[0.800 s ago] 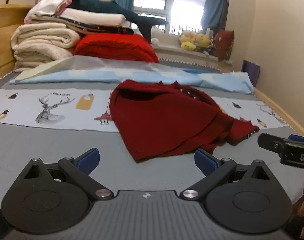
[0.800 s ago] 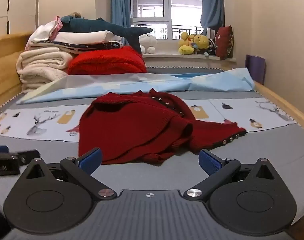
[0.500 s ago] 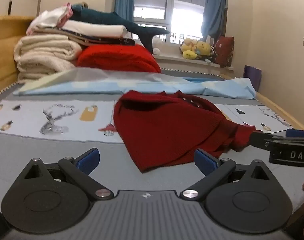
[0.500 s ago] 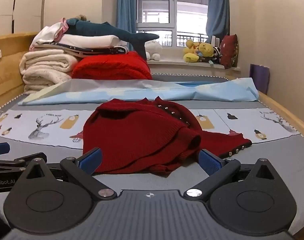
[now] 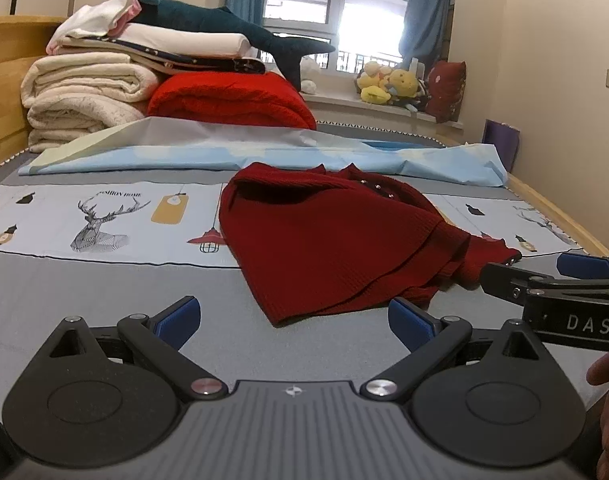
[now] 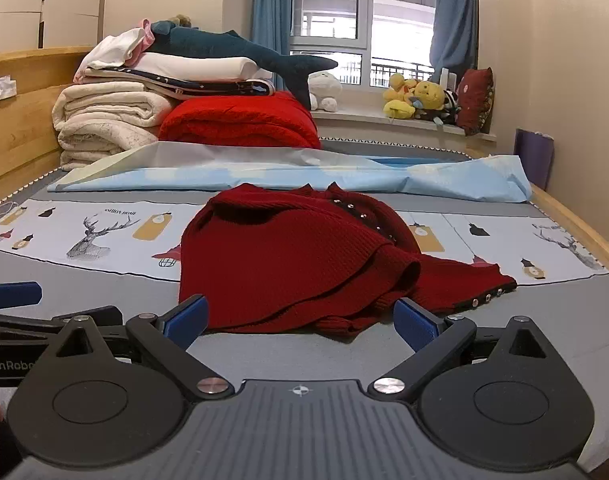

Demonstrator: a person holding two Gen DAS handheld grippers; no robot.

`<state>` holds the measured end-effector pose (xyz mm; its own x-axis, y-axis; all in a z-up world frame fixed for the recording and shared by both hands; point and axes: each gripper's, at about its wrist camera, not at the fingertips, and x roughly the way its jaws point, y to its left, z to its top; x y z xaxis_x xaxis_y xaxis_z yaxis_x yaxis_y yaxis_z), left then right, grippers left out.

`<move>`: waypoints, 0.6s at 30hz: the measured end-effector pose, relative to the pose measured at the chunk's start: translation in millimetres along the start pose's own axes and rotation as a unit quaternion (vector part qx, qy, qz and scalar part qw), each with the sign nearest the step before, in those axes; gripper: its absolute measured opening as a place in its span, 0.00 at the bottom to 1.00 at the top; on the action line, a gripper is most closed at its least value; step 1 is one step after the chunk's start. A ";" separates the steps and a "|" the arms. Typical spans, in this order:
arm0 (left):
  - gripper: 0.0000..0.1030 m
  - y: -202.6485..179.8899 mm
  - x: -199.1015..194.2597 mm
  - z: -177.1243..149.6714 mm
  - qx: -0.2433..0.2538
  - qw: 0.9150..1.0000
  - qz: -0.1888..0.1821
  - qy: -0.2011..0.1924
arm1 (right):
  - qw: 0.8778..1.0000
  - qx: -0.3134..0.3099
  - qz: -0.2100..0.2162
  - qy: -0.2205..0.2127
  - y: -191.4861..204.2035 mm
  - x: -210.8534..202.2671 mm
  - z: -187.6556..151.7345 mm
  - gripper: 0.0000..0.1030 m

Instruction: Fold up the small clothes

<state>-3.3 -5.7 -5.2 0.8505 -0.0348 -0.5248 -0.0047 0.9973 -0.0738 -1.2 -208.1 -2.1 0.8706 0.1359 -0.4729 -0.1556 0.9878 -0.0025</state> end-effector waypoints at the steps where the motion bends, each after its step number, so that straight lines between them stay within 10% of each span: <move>1: 0.98 -0.6 0.1 0.0 0.001 1.000 0.000 0.001 | 1.000 0.001 0.000 0.000 0.1 0.3 0.1 0.95; 18: 0.98 -4.9 3.2 -3.4 0.008 1.000 -0.008 0.003 | 1.000 0.007 -0.006 0.010 -0.2 3.9 -0.1 0.91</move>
<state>-2.3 -10.9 -9.4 0.8471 -0.0505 -0.5291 0.0173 0.9976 -0.0675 2.2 -207.7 -4.0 0.8630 0.1226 -0.4902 -0.1380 0.9904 0.0046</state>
